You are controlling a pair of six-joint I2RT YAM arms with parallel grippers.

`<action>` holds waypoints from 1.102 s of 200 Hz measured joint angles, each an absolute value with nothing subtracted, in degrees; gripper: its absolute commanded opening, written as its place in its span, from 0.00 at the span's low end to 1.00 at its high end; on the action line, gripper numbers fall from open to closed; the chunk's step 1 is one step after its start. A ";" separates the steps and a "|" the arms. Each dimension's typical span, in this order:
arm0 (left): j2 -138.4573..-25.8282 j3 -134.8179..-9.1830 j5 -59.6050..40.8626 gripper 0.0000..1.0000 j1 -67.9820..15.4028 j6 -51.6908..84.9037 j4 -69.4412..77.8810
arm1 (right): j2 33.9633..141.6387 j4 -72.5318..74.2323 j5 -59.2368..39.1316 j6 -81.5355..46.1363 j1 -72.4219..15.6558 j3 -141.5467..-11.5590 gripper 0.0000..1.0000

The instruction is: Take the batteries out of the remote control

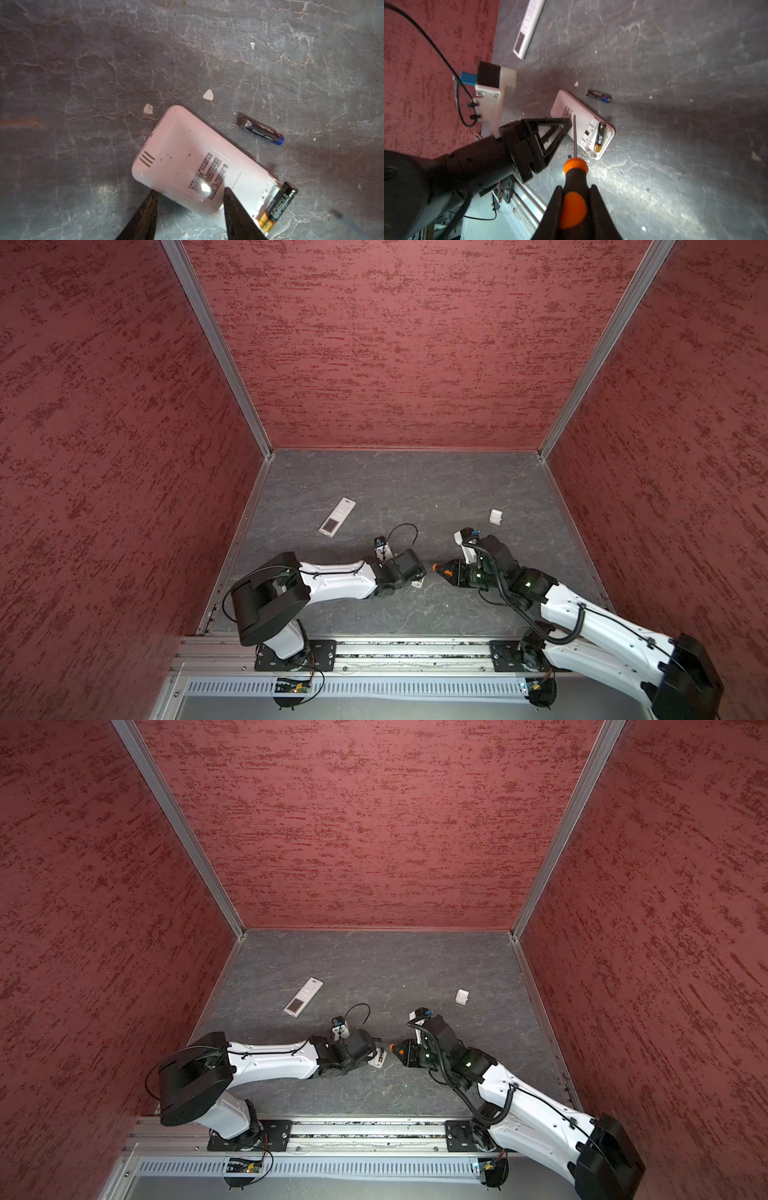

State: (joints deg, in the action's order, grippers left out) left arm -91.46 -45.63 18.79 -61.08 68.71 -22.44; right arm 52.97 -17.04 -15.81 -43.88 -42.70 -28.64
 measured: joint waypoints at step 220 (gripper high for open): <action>-91.55 -45.63 19.44 0.50 -61.41 68.82 -22.44 | 52.36 -15.18 -18.61 -44.58 -43.03 -21.56 0.00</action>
State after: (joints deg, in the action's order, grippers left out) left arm -91.55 -45.63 19.44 -61.41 68.82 -22.44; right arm 52.36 -15.18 -18.61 -44.58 -43.03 -21.56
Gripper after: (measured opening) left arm 0.502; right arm 0.210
